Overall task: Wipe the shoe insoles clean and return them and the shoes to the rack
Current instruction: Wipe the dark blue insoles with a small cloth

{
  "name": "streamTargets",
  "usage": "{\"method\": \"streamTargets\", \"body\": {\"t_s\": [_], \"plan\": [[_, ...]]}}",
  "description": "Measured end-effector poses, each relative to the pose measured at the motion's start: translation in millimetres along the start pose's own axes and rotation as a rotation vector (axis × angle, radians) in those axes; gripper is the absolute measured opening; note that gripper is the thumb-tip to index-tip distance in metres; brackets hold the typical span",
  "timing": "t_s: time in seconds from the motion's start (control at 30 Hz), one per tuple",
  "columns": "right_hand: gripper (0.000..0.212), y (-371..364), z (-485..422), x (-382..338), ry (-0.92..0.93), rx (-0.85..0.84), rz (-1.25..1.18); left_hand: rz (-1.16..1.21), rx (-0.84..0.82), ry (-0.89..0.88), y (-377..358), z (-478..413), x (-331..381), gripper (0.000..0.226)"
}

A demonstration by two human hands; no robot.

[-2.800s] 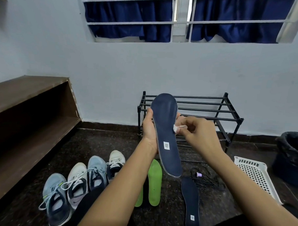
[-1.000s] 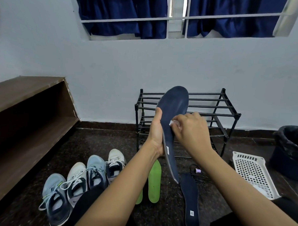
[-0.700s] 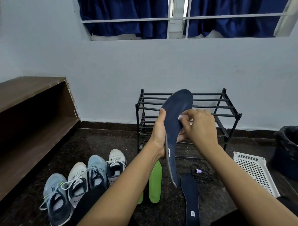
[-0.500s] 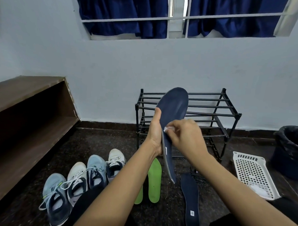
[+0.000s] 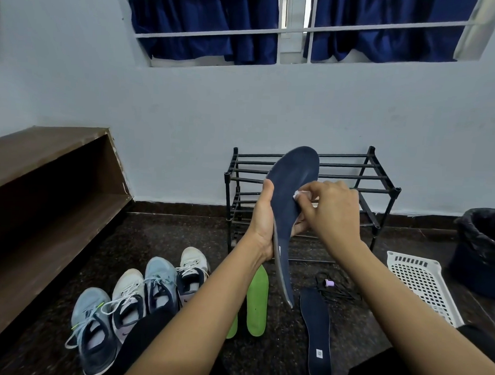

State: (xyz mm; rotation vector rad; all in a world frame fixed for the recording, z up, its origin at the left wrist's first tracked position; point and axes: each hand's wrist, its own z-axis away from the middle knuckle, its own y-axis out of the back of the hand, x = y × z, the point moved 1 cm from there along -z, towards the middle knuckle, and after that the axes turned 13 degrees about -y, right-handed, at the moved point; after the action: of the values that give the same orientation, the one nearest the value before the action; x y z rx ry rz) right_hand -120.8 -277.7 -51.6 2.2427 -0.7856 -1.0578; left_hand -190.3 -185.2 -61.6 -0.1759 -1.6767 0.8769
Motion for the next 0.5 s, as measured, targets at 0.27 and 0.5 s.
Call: {"method": "streamTargets", "body": {"t_s": [0.27, 0.5], "plan": [[0.010, -10.4, 32.3, -18.3, 0.118, -0.225, -0.162, -0.038, 0.088, -0.025, 10.0, -1.0, 6.8, 0.069], [0.016, -5.9, 27.6, -15.1, 0.188, -0.152, -0.112, 0.002, 0.088, -0.009, 8.3, 0.4, 11.9, 0.069]]}}
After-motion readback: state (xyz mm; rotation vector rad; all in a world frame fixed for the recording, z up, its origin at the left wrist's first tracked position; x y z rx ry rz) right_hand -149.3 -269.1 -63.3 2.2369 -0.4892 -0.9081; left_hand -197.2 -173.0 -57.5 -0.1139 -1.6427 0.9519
